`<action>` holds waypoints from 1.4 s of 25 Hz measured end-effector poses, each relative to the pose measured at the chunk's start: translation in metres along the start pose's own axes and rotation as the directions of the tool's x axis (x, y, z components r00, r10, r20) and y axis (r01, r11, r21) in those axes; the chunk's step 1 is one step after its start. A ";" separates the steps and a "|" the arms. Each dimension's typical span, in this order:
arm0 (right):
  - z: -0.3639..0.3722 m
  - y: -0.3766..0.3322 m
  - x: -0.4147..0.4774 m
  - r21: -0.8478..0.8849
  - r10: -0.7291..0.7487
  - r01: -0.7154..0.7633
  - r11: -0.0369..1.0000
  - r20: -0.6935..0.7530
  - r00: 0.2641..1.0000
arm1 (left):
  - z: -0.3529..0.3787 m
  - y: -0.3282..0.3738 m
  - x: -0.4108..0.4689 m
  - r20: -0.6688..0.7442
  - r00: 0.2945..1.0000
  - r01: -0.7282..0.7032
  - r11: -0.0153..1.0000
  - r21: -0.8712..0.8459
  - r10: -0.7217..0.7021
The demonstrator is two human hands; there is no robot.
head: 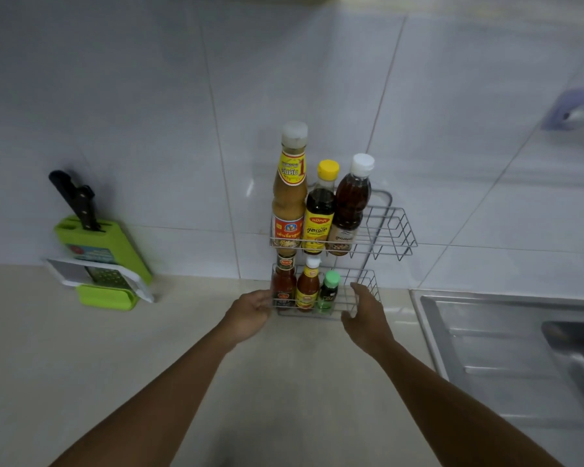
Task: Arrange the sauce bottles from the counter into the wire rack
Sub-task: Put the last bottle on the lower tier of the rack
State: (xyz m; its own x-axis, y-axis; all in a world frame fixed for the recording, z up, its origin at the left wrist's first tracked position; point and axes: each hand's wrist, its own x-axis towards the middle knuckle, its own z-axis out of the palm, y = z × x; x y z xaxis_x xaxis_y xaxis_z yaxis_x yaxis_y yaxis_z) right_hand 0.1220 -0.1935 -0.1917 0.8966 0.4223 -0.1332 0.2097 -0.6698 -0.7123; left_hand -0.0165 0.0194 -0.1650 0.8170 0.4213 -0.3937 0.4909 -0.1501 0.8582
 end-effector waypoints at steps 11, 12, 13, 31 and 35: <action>0.025 -0.046 -0.127 0.148 -0.174 0.166 0.975 0.041 0.984 | -0.050 -0.040 -0.094 0.244 0.969 -0.082 0.974 0.209 0.029; 0.029 -0.050 -0.137 0.141 -0.219 0.198 0.970 0.150 0.964 | -0.055 -0.054 -0.103 0.268 0.963 -0.074 0.974 0.214 0.014; 0.033 -0.054 -0.149 0.116 -0.258 0.234 0.965 0.277 0.925 | -0.060 -0.073 -0.112 0.281 0.960 -0.049 0.978 0.204 -0.011; 0.058 -0.102 -0.223 0.434 -0.399 0.229 0.871 0.353 0.846 | 0.013 -0.130 -0.231 -0.003 0.990 -0.139 0.980 -0.144 0.140; -0.004 -0.124 -0.202 0.123 -0.654 0.653 0.747 0.312 0.689 | -0.003 -0.084 -0.235 0.250 0.959 -0.121 0.991 -0.064 0.133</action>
State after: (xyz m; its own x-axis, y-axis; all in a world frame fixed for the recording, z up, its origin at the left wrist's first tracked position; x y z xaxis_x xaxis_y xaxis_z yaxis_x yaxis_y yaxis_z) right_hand -0.0829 -0.1985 -0.0737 0.3587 0.9198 0.1588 0.6944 -0.1492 -0.7040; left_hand -0.2501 -0.0644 -0.1437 0.9245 0.1610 -0.3456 0.3682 -0.1421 0.9188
